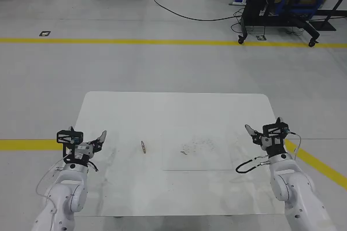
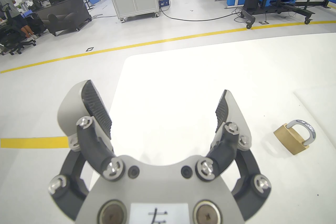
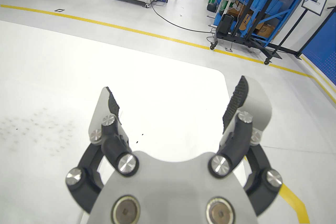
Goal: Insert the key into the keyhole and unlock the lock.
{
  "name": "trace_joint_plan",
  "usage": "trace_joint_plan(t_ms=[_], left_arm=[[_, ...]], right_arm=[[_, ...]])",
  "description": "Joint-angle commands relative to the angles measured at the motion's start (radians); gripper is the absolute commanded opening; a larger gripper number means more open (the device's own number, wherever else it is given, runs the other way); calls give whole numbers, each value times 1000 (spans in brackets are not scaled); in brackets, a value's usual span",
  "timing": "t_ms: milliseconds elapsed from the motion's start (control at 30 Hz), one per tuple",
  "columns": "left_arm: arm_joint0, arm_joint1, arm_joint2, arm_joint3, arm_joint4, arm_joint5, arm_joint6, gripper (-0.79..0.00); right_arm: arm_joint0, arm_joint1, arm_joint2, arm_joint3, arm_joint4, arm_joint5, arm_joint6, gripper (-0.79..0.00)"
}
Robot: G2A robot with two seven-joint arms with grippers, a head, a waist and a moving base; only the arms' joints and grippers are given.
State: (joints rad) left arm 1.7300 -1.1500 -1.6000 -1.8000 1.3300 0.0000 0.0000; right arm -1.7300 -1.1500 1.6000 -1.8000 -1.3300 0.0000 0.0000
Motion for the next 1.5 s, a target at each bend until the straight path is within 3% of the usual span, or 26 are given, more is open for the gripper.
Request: trace_joint_plan(t_ms=[0, 100, 167, 300, 433, 833, 967, 1133, 1267, 1333, 1367, 1433, 1467], left_arm=[[0, 0, 0, 0, 0, 0, 0, -1], [0, 0, 0, 0, 0, 0, 0, 0], [0, 0, 0, 0, 0, 0, 0, 0], [0, 0, 0, 0, 0, 0, 0, 0], [0, 0, 0, 0, 0, 0, 0, 0], [0, 0, 0, 0, 0, 0, 0, 0], [0, 0, 0, 0, 0, 0, 0, 0], [0, 0, 0, 0, 0, 0, 0, 0], [0, 0, 0, 0, 0, 0, 0, 0], [0, 0, 0, 0, 0, 0, 0, 0], [0, 0, 0, 0, 0, 0, 0, 0], [0, 0, 0, 0, 0, 0, 0, 0], [0, 0, 0, 0, 0, 0, 0, 0]], right_arm=[[0, 0, 0, 0, 0, 0, 0, -1], [2, 1, -2, -5, -12, -4, -3, 0], [11, 2, -37, -24, -129, -9, 10, 0], [54, -4, -185, -36, -200, -129, 53, 0], [146, -12, -274, 39, -85, -316, 132, 0], [146, -12, -274, 39, -85, -316, 132, 0], [194, -13, -331, 85, -18, -501, 134, 0], [344, -17, -404, 205, 102, -746, 286, 0], [443, -23, -460, 273, 152, -843, 391, 0], [482, -27, -483, 306, 188, -846, 445, -62], [500, -29, -498, 316, 195, -855, 476, -185], [527, -32, -522, 332, 213, -866, 521, -280], [540, -32, -533, 338, 215, -874, 541, -394]])
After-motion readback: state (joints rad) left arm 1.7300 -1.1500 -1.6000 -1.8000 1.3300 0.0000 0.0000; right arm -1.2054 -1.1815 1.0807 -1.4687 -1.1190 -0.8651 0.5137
